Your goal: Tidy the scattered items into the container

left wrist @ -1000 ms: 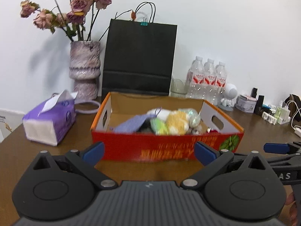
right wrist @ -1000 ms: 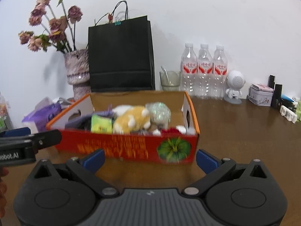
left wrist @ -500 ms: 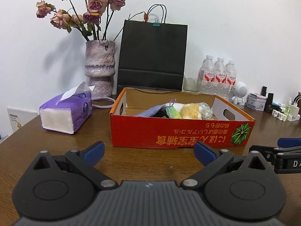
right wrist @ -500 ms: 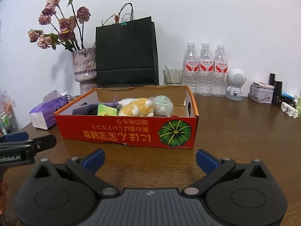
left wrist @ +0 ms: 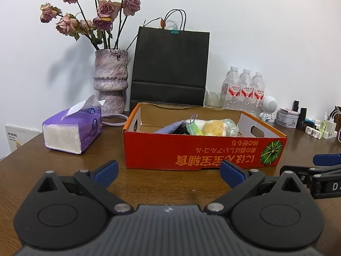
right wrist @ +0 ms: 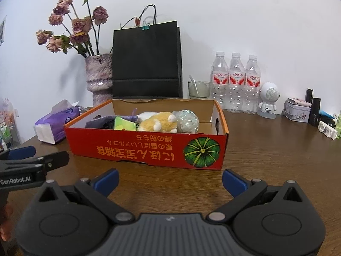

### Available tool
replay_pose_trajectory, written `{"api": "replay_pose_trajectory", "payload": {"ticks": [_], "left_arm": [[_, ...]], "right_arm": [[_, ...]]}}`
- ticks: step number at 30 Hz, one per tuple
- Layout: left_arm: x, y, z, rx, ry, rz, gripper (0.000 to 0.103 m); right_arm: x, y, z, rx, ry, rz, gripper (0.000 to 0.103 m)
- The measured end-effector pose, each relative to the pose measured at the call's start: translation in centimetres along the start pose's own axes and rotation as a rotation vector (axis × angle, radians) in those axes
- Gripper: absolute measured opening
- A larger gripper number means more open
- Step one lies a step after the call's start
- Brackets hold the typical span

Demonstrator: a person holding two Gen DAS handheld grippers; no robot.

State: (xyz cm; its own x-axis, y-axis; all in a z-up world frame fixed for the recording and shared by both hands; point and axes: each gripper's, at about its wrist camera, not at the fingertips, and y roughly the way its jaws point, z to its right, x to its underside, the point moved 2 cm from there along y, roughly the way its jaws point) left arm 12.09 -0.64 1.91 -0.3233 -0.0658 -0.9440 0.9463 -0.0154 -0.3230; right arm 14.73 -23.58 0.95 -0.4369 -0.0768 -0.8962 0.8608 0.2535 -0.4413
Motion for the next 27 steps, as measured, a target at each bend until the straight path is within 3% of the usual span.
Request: {"api": "replay_pose_trajectory", "payload": {"ticks": [27], "left_arm": [[0.07,-0.37,-0.01,0.006,0.001,0.008,0.103]], "right_arm": [[-0.01,-0.25,0.61,0.009,0.036,0.009,0.103]]}}
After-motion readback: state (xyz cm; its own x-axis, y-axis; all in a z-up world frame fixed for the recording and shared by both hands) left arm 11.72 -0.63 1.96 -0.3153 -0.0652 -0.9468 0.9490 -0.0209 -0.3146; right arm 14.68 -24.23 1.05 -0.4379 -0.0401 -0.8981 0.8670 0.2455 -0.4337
